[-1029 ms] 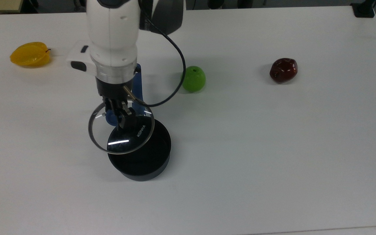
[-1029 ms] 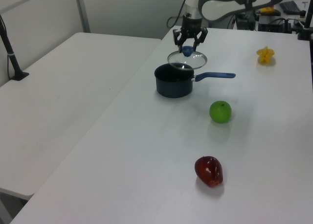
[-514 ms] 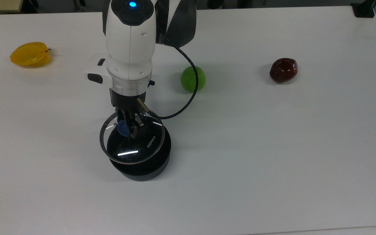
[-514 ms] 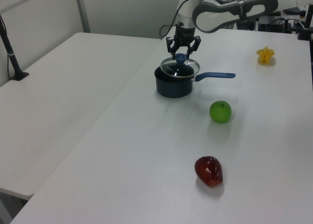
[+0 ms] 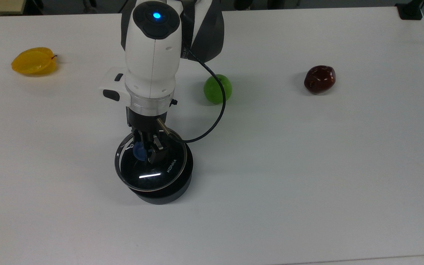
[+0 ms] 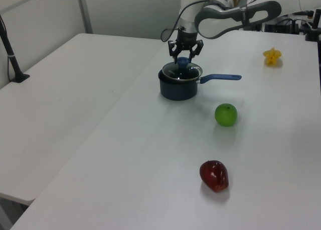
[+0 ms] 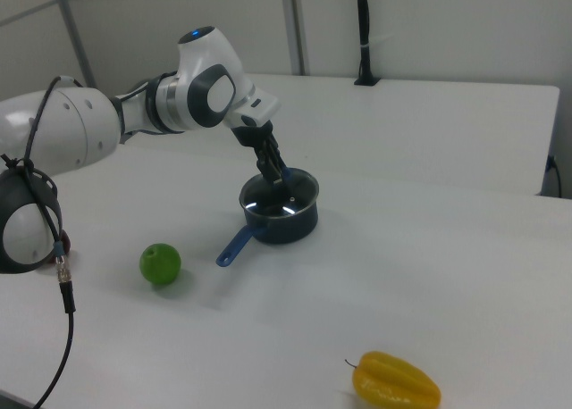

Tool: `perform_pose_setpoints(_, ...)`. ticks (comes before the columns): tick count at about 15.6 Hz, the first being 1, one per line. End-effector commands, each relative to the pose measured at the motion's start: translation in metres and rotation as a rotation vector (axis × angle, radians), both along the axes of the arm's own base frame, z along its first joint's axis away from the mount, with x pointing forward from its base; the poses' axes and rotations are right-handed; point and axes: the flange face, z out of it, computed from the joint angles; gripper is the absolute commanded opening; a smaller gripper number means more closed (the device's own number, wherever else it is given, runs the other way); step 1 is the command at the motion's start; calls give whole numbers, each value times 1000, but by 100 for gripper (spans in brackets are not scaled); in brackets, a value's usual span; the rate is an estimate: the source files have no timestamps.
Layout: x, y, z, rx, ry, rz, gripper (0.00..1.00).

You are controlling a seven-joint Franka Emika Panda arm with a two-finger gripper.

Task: Close lid
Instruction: 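Lower the lid onto the pan rim and align it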

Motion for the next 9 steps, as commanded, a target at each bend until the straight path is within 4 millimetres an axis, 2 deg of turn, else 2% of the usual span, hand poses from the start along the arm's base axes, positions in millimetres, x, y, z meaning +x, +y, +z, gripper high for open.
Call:
perform_pose_setpoints(1,5,11,0,-10,-25,-12,44)
perform_pose_setpoints(5,5,17,2,-11,-28,-5,44)
perform_pose_setpoints(6,6,19,8,-9,-42,-2,44)
perform_pose_setpoints(8,10,20,3,-13,-44,-1,44)
perform_pose_setpoints(9,12,21,9,-12,-63,4,44)
